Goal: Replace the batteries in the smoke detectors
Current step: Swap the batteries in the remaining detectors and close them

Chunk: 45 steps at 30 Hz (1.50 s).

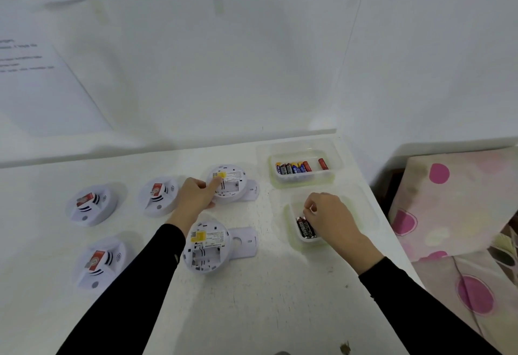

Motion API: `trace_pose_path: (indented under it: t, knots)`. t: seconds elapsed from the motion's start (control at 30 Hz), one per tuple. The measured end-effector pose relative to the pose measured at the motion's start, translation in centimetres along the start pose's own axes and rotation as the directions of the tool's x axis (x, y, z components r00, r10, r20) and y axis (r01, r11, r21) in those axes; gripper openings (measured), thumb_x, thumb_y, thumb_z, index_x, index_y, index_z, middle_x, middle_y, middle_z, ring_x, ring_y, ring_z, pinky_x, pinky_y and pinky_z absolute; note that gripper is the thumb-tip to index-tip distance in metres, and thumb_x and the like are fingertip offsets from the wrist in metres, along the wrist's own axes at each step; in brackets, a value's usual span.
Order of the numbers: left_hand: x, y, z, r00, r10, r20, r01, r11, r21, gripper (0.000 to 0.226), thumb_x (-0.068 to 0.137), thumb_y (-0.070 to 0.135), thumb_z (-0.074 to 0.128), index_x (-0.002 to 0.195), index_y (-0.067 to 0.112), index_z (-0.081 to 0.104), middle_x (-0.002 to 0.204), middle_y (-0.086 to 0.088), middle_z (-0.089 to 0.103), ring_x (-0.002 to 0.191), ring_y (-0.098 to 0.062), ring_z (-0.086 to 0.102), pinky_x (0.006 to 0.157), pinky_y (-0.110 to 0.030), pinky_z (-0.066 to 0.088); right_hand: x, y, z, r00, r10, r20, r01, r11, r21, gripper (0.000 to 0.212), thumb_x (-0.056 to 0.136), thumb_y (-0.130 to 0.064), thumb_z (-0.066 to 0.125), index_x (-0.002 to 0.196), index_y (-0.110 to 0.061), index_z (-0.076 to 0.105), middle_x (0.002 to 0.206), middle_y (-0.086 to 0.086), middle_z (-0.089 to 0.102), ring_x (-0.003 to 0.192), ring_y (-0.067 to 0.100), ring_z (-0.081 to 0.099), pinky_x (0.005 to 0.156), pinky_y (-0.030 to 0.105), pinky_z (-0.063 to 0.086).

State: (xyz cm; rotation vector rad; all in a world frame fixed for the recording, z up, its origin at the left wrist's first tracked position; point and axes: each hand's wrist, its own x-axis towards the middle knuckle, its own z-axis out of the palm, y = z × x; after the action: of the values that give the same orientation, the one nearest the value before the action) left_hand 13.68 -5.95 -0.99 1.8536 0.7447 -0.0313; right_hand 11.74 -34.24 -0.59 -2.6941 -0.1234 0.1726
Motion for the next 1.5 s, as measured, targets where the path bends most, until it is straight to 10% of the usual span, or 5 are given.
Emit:
trace_pose_path:
  t: [0.27,0.53,0.7,0.83,1.5]
  knots:
    - [-0.1,-0.9,-2.5,0.842,0.473,-0.258,-0.327,0.829,0.453,0.044,0.086,0.040,0.070,0.117,0.011,0.057,0.124,-0.012,0.055,0.117,-0.033,0.048,0.094,-0.040,0.035,-2.2,-3.4,-0.5,0.959,-0.167,-0.231,0.205,0.967,0.153,0.005,0.090,-0.027,0.058,0.089,-0.024,0.062,0.086,-0.014,0.061,0.064,0.001,0.052,0.059,0.021,0.044]
    - [1.4,-4.7,-6.6,0.942,0.134,-0.307,0.051,0.849,0.527,0.099,0.071,0.053,0.081,0.149,0.019,0.029,0.149,-0.021,0.033,0.134,-0.043,0.033,0.109,-0.052,0.030,-3.4,-8.1,3.2,0.809,-0.557,-0.186,0.585,0.792,0.173,0.006,0.088,-0.024,0.060,0.090,-0.020,0.064,0.091,-0.011,0.061,0.080,-0.002,0.043,0.060,0.014,0.036]
    - [-3.6,-2.1,-5.9,0.917,0.340,-0.207,-0.363,0.928,-0.084,0.080,0.081,0.043,0.073,0.148,0.030,0.030,0.136,-0.004,0.049,0.109,-0.009,0.058,0.090,-0.027,0.048,-2.2,-10.2,5.4,0.851,-0.507,-0.138,0.516,0.758,0.398,0.032,0.095,-0.038,0.049,0.118,-0.022,0.063,0.116,-0.010,0.061,0.106,0.006,0.053,0.085,0.021,0.044]
    - [-9.2,-0.3,-4.0,0.910,0.339,0.240,-0.030,0.629,-0.777,0.057,0.086,0.046,0.050,0.134,0.017,0.055,0.131,-0.013,0.062,0.115,-0.028,0.063,0.090,-0.039,0.056,-2.5,-12.0,4.8,0.899,-0.419,-0.126,0.386,0.624,0.679,0.053,0.093,-0.052,0.051,0.141,-0.034,0.042,0.142,-0.018,0.046,0.130,0.002,0.042,0.106,0.024,0.038]
    - [-12.3,0.8,0.0,0.893,0.286,0.347,0.204,0.429,-0.880,0.060,0.094,0.059,0.036,0.128,0.017,0.062,0.122,-0.015,0.066,0.108,-0.028,0.066,0.081,-0.038,0.059,-3.5,-10.7,1.3,0.786,-0.425,-0.450,0.595,0.719,0.359,0.065,0.070,-0.058,0.072,0.126,-0.028,0.059,0.124,-0.019,0.037,0.117,0.008,0.035,0.100,0.024,0.037]
